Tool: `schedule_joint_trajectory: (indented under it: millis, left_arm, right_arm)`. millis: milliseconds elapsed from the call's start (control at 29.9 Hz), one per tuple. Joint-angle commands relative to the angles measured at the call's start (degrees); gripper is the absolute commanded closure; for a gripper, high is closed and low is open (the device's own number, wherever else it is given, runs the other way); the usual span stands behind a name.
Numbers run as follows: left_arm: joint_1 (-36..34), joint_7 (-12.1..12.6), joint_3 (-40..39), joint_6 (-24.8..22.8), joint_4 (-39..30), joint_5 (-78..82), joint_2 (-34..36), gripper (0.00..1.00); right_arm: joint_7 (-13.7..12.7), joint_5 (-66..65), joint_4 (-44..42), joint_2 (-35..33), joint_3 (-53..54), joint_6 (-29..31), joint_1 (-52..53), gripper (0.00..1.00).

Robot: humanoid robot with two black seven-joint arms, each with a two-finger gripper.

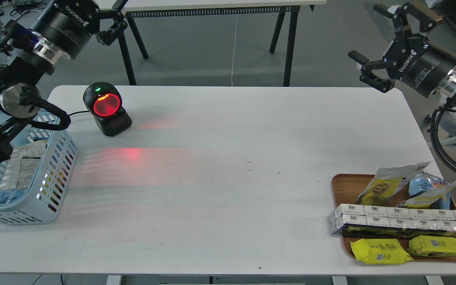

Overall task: Scan snack and place in basket
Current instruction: 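Move the right gripper toward the wooden tray of snacks, then lower the right gripper and grasp the yellow-and-white snack pouch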

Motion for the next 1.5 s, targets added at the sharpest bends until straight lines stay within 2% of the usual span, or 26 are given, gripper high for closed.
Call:
schedule_joint_trajectory:
  millis: [0,267,501,568,702,835,969,1236,1470]
  left_arm:
    - [0.1,0.0,-1.0,0.0,-1.0,0.0,0.3,0.00]
    - [0.4,0.0,-0.9,0.0,-1.4,0.0,1.7,0.00]
    - [0.6,0.0,-0.6,0.0,-1.8,0.0,1.9,0.00]
    - [0.6,0.0,-0.5,0.0,-1.8,0.1,1.8,0.00]
    - [0.4,0.0,-0.4,0.0,-1.8,0.1,1.7,0.00]
    - [0.4,0.0,-0.4,0.0,-1.8,0.1,1.8,0.00]
    - [0.6,0.0,-0.4,0.0,-1.7,0.2,1.7,0.00]
    - [0.6,0.0,-0.3,0.0,-1.7,0.3,1.3,0.00]
    - [1.1,0.0,-0.3,0.0,-1.7,0.3,1.5,0.00]
  right_arm:
    - [0.1,-6.2,4.7,-5.3,-7.7,0.0,7.3,0.01]
    - [0.3,-34.1,12.5,-7.3,-17.7,0.0,20.5,0.01]
    - [0.6,-56.3,15.0,-7.2,-22.9,0.0,30.2,0.01]
    - [1.7,-65.0,16.6,-7.3,-24.1,0.0,32.9,0.01]
    - [7.2,-82.8,22.5,-9.3,-24.2,0.0,35.4,0.01]
    - [7.2,-101.7,29.1,-13.4,-24.3,0.0,34.8,0.01]
    - [7.2,-116.7,29.2,-15.2,-25.2,0.0,31.0,0.01]
    - [7.2,-127.0,28.9,-15.4,-25.2,0.0,26.6,0.02]
    - [7.2,-127.5,27.8,-14.9,-25.0,0.0,25.2,0.03]
